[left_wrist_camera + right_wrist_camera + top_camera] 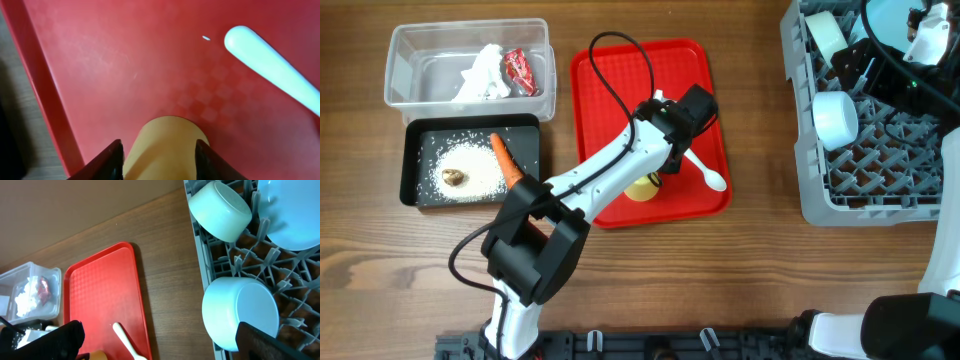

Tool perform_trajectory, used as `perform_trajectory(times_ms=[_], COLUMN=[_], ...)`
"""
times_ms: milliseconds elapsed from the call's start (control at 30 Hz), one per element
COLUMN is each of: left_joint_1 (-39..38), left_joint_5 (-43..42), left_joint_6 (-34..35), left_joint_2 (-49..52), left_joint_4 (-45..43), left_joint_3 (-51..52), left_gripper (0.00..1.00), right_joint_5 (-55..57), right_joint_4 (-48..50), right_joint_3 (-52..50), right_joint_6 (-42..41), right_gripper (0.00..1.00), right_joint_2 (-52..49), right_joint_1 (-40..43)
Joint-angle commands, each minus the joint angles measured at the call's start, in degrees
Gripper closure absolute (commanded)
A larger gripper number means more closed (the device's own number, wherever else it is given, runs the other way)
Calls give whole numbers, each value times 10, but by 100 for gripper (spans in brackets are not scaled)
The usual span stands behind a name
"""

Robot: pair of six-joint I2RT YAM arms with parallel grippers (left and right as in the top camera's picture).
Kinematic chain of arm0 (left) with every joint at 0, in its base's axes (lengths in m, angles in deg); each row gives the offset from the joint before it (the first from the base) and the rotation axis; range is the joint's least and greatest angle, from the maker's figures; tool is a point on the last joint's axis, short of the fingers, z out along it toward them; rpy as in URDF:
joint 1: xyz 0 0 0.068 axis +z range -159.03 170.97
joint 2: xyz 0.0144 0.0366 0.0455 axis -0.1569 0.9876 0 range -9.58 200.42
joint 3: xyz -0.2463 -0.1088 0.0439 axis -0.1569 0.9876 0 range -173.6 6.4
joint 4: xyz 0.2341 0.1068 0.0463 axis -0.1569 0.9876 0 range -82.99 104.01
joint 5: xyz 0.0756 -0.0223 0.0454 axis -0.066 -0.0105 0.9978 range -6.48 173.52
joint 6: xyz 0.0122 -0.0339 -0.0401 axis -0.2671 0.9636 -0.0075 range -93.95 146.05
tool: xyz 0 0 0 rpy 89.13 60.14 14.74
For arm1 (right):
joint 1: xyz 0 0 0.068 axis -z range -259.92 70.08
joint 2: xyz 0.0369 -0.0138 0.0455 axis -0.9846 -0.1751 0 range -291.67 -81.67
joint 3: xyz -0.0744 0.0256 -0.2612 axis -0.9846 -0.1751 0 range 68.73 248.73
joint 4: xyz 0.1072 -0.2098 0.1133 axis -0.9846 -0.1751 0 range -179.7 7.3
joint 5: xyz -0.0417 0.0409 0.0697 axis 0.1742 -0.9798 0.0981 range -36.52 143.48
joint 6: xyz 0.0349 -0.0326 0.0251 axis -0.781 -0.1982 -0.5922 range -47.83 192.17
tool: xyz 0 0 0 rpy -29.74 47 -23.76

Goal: Sort waste into correct bins and load items into the dishwasher rack

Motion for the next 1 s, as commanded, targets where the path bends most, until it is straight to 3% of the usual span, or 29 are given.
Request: perform_trajectory(times_ms=[0, 200, 300, 467, 967], left_joint_1=[5, 39, 53, 70, 64], left_joint_5=[-16, -39, -77, -173, -205], left_joint_6=[28, 27, 11, -50, -50], left_joint_2=[-15, -62, -80, -79, -79], left_joint_4=[24, 76, 88, 104, 106], left_joint_3=[-5, -32, -32, -14, 28], left_gripper=[48, 18, 8, 7, 9], right_joint_5=[6, 6, 5, 5, 5], right_joint_4=[0, 0, 0, 0, 0], right_joint_3=[-5, -5, -5, -5, -5], right_joint_6=[-8, -8, -8, -8, -8], right_gripper=[0, 0, 0, 0, 0], right_joint_2=[-9, -9, -9, -9, -9], right_joint_1=[-5, -5, -5, -6, -6])
